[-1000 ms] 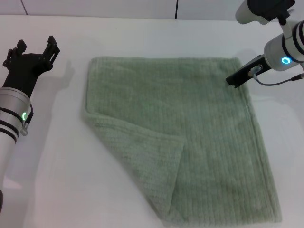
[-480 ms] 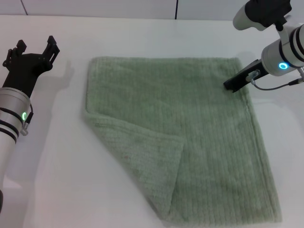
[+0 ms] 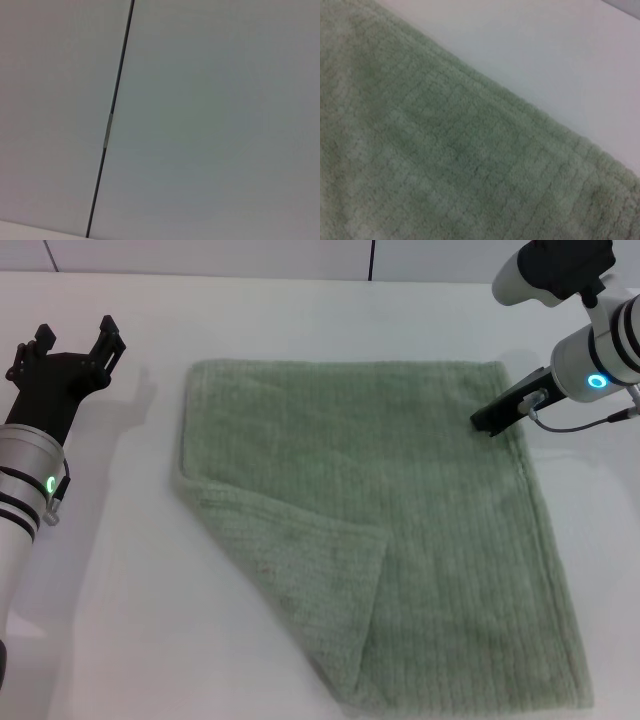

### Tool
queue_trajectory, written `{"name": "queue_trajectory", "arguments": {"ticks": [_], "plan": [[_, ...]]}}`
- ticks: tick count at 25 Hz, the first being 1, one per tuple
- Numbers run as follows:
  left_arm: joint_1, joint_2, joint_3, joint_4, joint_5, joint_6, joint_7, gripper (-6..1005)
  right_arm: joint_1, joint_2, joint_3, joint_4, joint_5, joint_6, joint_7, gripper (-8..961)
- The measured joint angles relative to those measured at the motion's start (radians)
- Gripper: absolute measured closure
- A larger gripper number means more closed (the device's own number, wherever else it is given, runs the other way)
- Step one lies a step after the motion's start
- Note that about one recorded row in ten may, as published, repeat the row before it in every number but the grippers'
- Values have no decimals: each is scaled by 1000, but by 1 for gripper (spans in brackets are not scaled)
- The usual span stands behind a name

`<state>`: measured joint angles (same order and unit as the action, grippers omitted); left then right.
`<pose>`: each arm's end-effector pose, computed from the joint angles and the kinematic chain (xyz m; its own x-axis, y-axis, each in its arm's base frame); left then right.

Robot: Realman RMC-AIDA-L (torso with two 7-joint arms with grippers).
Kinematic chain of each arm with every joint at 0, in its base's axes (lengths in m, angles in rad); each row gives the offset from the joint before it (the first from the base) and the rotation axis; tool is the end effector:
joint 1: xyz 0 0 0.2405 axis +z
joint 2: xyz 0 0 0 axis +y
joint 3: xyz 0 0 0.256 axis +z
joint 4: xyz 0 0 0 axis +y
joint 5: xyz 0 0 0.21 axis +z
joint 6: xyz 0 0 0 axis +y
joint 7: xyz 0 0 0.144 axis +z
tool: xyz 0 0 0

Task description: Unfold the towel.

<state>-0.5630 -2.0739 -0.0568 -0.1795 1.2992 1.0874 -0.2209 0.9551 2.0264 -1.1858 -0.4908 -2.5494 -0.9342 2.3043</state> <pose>-0.3265 0.3522 -0.0249 0.5678 0.0557 0.8213 0.8232 -0.0367 -0.5666 0.2203 0.4411 -0.0422 0.7516 -0.6552 0.0754 -0.5279 -0.6661 -0.5269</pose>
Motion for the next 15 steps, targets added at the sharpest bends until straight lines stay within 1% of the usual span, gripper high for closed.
{"name": "queue_trajectory", "arguments": {"ticks": [12, 15], "plan": [[-10, 0, 6, -1, 0, 1, -2, 157, 6, -1, 0, 24, 0, 14, 0, 954], [-13, 2, 10, -1, 24, 3, -26, 157, 6, -2, 0, 25, 0, 14, 0, 954]]}}
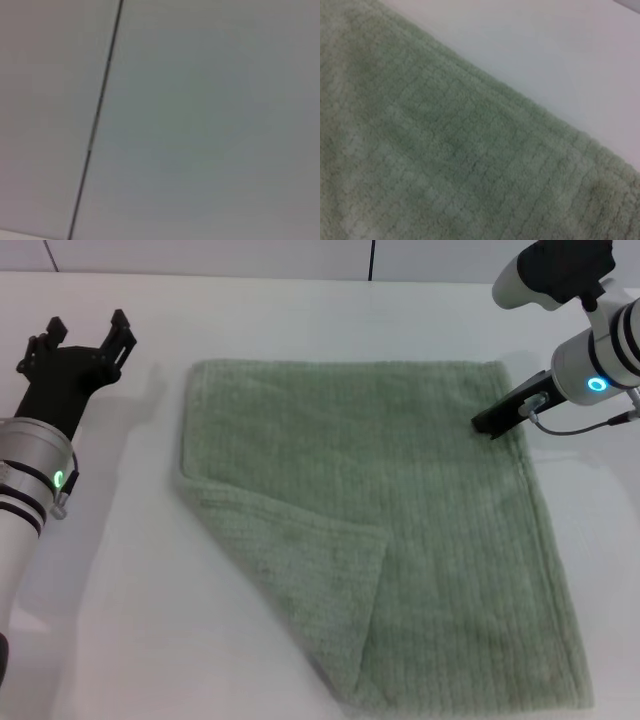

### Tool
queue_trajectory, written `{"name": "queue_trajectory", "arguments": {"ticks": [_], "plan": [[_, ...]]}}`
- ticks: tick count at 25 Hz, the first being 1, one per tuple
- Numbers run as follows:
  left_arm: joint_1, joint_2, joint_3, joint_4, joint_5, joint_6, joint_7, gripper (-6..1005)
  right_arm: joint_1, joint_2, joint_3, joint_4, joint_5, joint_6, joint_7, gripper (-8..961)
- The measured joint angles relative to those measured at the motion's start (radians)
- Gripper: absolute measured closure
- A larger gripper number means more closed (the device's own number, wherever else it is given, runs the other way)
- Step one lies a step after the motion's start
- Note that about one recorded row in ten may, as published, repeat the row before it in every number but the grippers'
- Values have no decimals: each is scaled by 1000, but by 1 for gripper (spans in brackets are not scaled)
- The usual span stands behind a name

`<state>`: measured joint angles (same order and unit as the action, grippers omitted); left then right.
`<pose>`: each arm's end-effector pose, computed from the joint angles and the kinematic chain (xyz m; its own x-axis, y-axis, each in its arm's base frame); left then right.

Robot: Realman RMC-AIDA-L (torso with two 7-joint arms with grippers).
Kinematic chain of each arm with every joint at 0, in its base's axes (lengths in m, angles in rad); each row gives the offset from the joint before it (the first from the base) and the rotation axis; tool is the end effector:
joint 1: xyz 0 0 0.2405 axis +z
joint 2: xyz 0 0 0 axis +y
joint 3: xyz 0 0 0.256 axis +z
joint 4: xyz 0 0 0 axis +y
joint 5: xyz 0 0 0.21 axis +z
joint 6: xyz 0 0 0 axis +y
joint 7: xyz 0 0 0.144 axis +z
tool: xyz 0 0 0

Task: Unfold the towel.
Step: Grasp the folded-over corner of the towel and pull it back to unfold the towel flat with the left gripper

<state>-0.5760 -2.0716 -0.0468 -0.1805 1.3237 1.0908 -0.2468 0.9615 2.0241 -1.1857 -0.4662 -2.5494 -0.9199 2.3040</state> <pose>-0.3194 0.3560 -0.0272 0.5616 0.0536 0.8257 0.8267 -0.0762 -0.5574 0.2233 0.4409 -0.0434 0.7460 -0.6614 0.0780 -0.5306 -0.6611 -0.5305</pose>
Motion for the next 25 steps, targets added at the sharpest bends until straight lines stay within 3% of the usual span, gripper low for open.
{"name": "queue_trajectory", "arguments": {"ticks": [5, 11, 14, 18, 22, 25], "plan": [[-3, 10, 1, 42, 187, 23, -182, 157, -1, -2, 1, 0, 0, 2, 0, 954], [-28, 13, 69, 276, 517, 153, -658, 156, -2, -4, 4, 0, 0, 2, 0, 954], [-38, 13, 218, 435, 567, 243, -879, 156, -3, -4, 4, 0, 0, 4, 0, 954], [-22, 13, 481, 667, 572, 347, -1112, 157, -4, -4, 5, 0, 0, 4, 0, 954], [12, 13, 695, 844, 574, 443, -1242, 157, -4, -4, 5, 0, 0, 3, 0, 954], [27, 13, 807, 919, 584, 496, -1285, 157, -4, -4, 5, 0, 0, 1, 0, 953]]}}
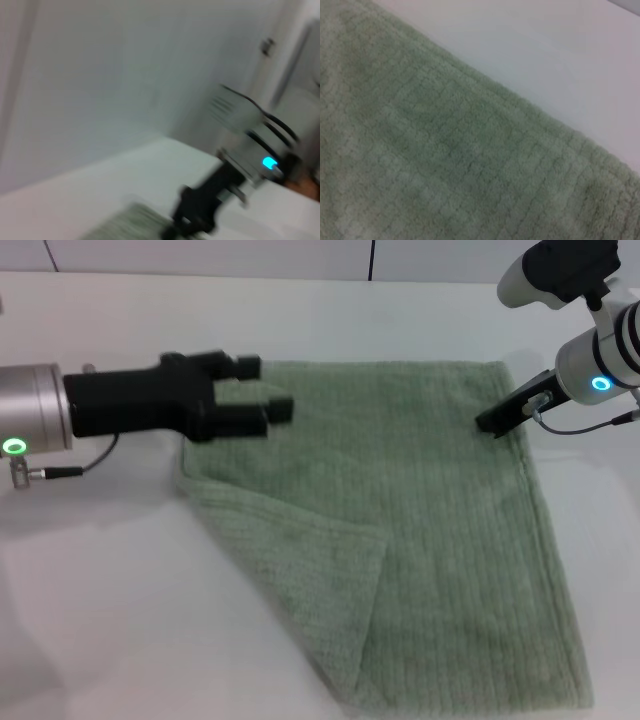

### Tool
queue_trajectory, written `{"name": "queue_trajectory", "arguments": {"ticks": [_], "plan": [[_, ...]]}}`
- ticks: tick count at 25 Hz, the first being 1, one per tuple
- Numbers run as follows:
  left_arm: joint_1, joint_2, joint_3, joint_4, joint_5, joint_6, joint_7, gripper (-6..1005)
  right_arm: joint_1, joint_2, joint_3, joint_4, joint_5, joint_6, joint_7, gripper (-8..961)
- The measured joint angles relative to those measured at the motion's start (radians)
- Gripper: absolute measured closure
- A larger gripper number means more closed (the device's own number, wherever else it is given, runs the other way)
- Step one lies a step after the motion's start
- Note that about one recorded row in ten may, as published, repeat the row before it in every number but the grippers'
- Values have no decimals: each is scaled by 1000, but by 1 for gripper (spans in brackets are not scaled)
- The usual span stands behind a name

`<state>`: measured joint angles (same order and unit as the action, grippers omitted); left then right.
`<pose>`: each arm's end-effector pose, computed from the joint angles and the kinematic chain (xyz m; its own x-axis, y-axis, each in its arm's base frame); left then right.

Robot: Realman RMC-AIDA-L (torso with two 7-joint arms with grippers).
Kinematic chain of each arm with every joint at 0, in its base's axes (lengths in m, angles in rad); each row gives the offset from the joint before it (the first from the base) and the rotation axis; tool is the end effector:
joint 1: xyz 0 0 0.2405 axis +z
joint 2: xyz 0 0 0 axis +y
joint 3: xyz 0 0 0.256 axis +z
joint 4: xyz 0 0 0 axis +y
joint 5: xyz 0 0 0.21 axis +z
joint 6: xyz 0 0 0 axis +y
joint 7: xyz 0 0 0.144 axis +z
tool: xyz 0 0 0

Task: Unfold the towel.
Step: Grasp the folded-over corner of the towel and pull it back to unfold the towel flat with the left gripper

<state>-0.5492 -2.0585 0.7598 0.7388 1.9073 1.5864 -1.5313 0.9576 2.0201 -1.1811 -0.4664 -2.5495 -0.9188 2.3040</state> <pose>-0.2366 0.3449 0.0180 0.7628 0.3548 0.5406 0.4735 -0.8758 -0.0932 0.2256 0.4413 -0.0411 0.7426 -0.6658 0.0729 -0.5346 -0.6547 -0.5344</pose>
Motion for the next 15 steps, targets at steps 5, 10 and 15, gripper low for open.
{"name": "queue_trajectory", "arguments": {"ticks": [5, 10, 15], "plan": [[-7, -2, 89, 33, 58, 36, -35, 156, 2, 0, 0, 0, 0, -3, 0, 953], [-17, -9, 173, 27, 74, 1, -50, 156, 3, 0, 0, 0, 0, -4, 0, 953], [-25, -14, 227, -5, 64, -45, -50, 156, 5, 0, 0, 0, 0, -5, 0, 953]]}}
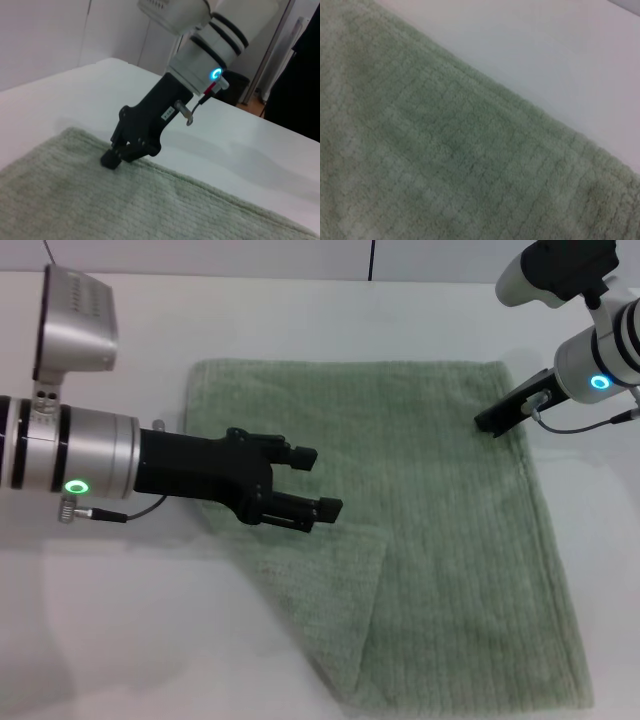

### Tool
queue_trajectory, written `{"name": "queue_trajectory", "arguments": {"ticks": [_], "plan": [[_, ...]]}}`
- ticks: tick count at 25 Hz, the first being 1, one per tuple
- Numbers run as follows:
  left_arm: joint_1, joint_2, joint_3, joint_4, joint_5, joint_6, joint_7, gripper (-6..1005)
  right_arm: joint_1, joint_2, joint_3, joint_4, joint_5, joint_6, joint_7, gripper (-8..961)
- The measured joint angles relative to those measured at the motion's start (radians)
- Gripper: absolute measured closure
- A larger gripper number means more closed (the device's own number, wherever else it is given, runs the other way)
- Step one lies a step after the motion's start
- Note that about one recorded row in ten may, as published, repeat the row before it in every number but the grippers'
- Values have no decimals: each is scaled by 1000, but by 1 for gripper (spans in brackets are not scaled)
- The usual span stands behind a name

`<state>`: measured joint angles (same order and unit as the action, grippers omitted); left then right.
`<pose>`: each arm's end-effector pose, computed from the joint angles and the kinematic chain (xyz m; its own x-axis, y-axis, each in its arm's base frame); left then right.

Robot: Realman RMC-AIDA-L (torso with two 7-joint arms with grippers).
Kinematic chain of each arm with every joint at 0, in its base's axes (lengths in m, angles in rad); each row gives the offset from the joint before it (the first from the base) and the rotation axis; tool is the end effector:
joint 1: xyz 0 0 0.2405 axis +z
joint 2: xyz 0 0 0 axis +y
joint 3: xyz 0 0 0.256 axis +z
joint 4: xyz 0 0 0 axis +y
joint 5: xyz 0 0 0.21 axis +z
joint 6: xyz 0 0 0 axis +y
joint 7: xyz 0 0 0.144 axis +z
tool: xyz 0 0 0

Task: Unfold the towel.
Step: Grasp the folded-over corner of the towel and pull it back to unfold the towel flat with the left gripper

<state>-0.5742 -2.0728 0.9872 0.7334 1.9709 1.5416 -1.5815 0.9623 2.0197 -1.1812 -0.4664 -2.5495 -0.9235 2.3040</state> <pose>-0.2253 0.3339 -0.0251 0.8552 0.3894 0.3421 0.4110 -0.9116 0.0104 0.2236 0.4418 -0.0411 0.7444 -0.6634 0.0755 -0.5327 -0.6583 -0.5318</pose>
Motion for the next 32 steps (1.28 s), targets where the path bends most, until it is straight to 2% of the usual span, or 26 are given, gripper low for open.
{"name": "queue_trajectory", "arguments": {"ticks": [6, 16, 20, 21, 25, 27, 32], "plan": [[-18, -5, 85, -51, -37, -64, 18, 157, 1, -1, 0, 0, 0, 0, 0, 953], [-11, -6, 295, -62, -180, -225, 31, 157, 4, -4, 0, 0, 0, 0, 0, 953], [-10, -6, 322, -63, -196, -250, 35, 157, 4, -4, 0, 0, 0, 0, 0, 953], [-14, -6, 365, -71, -199, -290, 35, 156, 4, -4, 0, 0, 0, 0, 0, 953], [-16, -6, 407, -74, -202, -324, 35, 156, 4, -5, 0, 0, 0, 0, 0, 953], [-17, -6, 456, -74, -213, -360, 34, 157, 4, -5, 0, 0, 0, 1, 0, 953], [-18, -6, 491, -74, -224, -381, 33, 161, 4, -6, 0, 0, 0, 1, 0, 953]]}}
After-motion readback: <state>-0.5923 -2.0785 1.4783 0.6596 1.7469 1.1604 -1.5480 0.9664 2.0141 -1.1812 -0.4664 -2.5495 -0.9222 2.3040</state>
